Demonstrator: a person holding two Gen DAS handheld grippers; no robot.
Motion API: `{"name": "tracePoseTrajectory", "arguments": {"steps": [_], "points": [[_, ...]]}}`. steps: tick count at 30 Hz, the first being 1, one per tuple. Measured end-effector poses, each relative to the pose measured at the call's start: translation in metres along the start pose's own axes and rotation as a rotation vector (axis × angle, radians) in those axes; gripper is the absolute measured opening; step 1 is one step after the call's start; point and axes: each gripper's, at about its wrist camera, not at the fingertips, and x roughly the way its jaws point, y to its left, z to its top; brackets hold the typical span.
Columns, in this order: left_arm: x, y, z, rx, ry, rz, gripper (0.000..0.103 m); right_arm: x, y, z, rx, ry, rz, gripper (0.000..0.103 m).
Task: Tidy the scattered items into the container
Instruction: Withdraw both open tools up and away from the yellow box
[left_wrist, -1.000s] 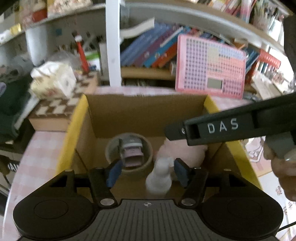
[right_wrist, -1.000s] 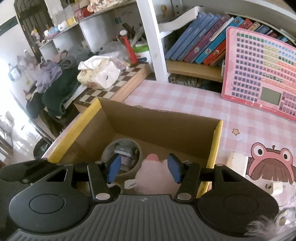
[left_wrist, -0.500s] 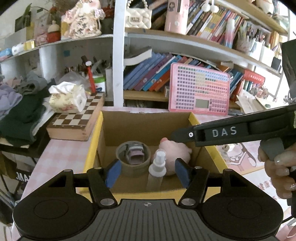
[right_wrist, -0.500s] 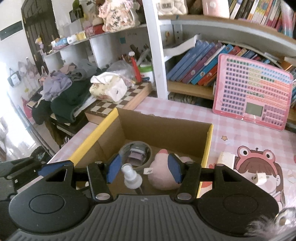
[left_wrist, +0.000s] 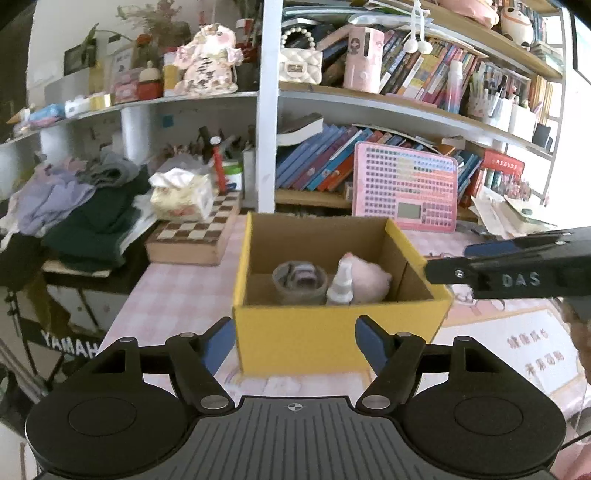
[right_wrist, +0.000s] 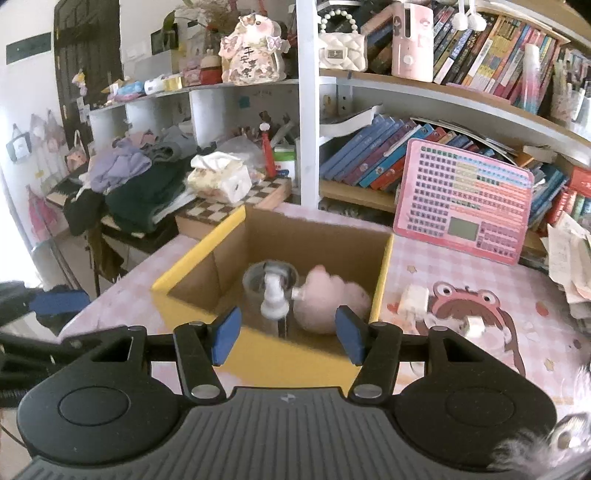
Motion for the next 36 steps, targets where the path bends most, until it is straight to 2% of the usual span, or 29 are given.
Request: {"name": "tracePoseTrajectory", "arguments": {"steps": [8, 12, 17, 20, 29, 32, 36], "points": [[-0.025, 0.004, -0.038, 0.007, 0.043, 0.019, 0.078, -0.026, 0.024, -0.053, -0.023, 0.035, -0.041, 0.055], [-0.036, 0.001, -0.056, 0.015, 0.070, 0.020, 0.079, -0.034, 0.036, -0.080, 0.028, 0.079, -0.042, 0.055], [-0.043, -0.009, -0.078, 0.053, 0.115, 0.007, 0.081, -0.039, 0.060, -0.111, 0.010, 0.156, -0.032, 0.056], [-0.044, -0.013, -0.086, 0.073, 0.147, -0.005, 0.081, -0.043, 0.064, -0.118, 0.007, 0.171, -0.051, 0.058], [-0.049, -0.020, -0.093, 0.086, 0.162, -0.035, 0.082, -0.053, 0.069, -0.133, 0.015, 0.206, -0.090, 0.066], [-0.045, -0.024, -0.094, 0.099, 0.181, -0.051, 0.088, -0.054, 0.068, -0.135, 0.018, 0.217, -0.105, 0.068], [-0.038, -0.029, -0.097, 0.116, 0.216, -0.081, 0.089, -0.054, 0.063, -0.137, 0.028, 0.238, -0.137, 0.071]]}}
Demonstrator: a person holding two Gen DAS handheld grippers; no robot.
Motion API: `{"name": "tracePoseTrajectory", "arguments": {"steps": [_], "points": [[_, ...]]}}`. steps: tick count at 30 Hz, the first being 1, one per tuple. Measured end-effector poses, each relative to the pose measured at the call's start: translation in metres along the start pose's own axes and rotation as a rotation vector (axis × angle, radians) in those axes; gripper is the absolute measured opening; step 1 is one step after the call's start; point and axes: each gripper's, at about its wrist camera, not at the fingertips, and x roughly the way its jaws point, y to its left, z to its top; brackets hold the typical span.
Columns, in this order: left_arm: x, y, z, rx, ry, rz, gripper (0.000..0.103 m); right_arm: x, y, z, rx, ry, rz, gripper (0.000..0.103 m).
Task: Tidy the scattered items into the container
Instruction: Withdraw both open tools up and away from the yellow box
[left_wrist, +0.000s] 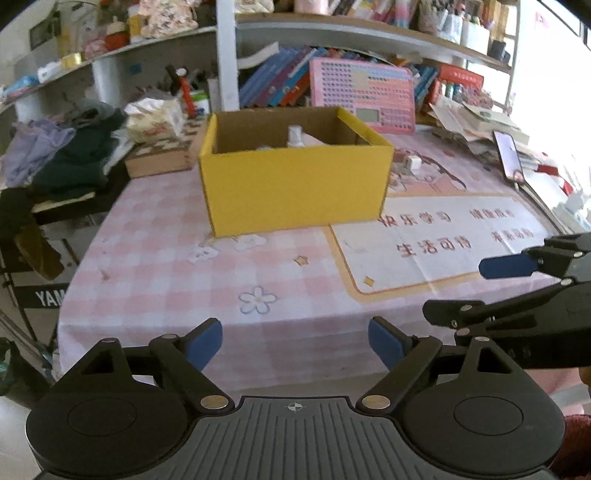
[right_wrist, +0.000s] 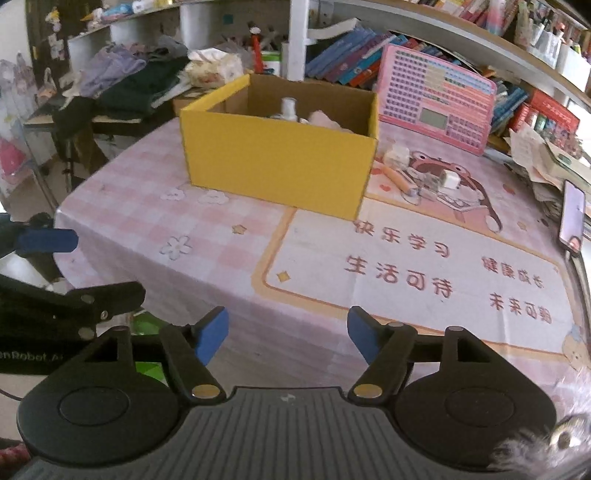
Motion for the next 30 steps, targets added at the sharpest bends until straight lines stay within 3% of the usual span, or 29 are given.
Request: {"name": "tracePoseTrajectory", "arguments": {"steps": [10, 30], "points": [[0.016, -0.017, 0.009, 0.042, 0.029, -0.049, 0.089, 0.002, -0.020, -0.003, 0.049, 0.032, -0.049, 0.077], [0.046, -0.068, 0.032, 0.104, 0.069, -0.101, 0.089, 0.009, -0.079, -0.013, 0.125, 0.064, -0.091, 0.078]]}}
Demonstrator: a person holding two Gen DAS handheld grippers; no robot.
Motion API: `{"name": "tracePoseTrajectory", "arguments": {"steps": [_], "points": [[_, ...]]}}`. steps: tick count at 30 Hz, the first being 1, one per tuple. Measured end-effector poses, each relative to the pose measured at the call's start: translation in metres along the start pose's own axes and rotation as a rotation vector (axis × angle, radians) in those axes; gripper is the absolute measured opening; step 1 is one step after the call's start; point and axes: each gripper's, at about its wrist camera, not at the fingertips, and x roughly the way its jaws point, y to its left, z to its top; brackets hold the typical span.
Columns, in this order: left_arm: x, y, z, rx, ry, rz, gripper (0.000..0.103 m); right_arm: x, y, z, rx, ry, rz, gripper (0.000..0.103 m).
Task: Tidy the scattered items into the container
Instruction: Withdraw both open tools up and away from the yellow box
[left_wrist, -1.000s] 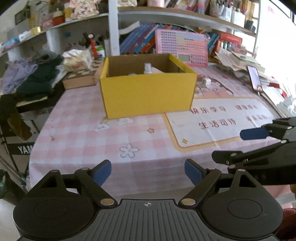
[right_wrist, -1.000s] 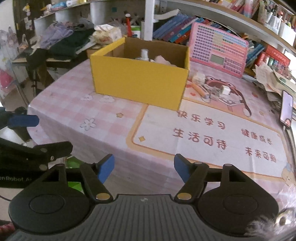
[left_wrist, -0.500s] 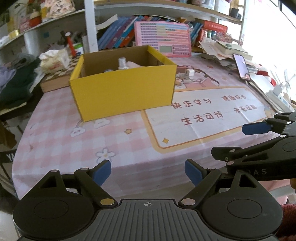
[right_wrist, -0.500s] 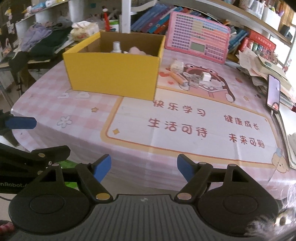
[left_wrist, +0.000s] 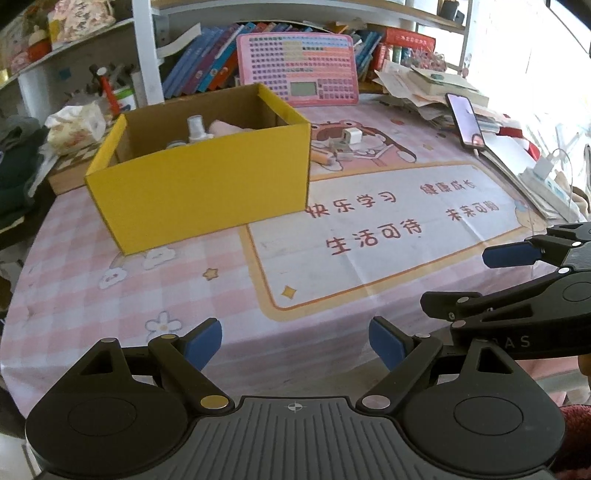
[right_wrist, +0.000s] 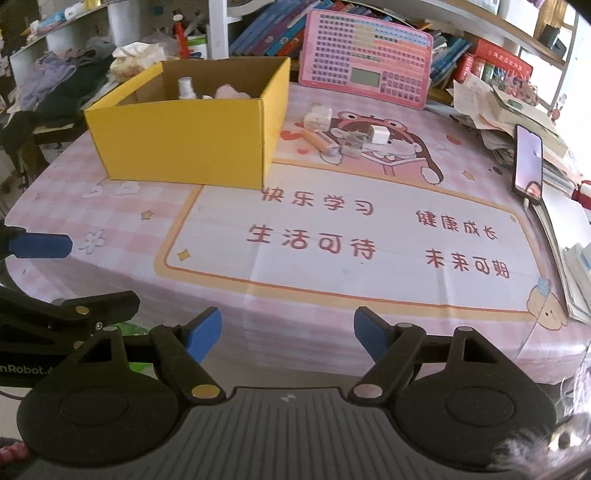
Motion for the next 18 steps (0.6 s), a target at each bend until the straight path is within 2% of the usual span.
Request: {"name": "tracePoseTrajectory", "arguments": {"steps": [18], "points": [[0.031, -0.034, 0.028, 0.031, 0.018, -0.035, 0.089, 0.016, -0.052, 0.010, 0.037, 0.026, -0.024, 0.078]]}}
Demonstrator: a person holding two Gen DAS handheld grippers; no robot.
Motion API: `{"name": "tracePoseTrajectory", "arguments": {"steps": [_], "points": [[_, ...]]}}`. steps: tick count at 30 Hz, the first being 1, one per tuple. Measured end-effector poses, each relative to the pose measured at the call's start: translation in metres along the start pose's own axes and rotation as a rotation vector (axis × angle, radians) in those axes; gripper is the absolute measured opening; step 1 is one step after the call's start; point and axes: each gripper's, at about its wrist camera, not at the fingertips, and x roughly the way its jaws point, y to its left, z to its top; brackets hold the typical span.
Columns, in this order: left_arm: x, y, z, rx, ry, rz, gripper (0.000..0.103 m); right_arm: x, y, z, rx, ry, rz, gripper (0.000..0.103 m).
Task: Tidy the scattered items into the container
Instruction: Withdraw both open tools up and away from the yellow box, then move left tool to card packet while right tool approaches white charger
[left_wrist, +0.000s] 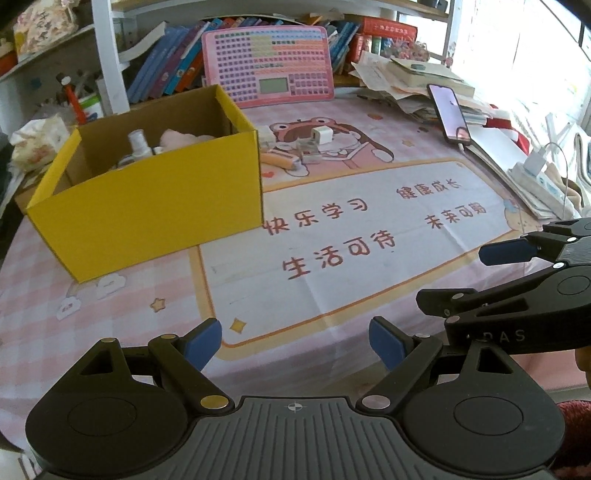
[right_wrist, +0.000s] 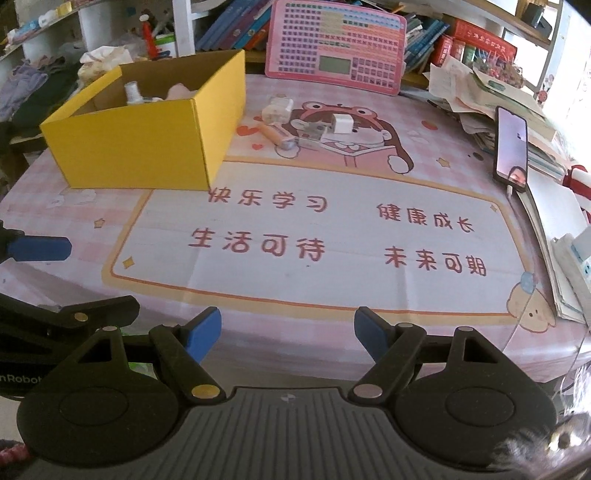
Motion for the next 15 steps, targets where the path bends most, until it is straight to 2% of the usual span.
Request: {"name": "tracePoseTrajectory", "arguments": {"steps": [7, 15], "points": [[0.009, -0.008, 0.008, -0.001, -0.013, -0.016, 0.089, 0.002, -0.015, 0.005, 0.008, -0.018, -0.015, 0.078], [0.021, -0.024, 0.031, 0.031, -0.079, -0.028, 0.089, 0.010, -0.042, 0.021, 0.039, -0.056, -0.039, 0.078]]}}
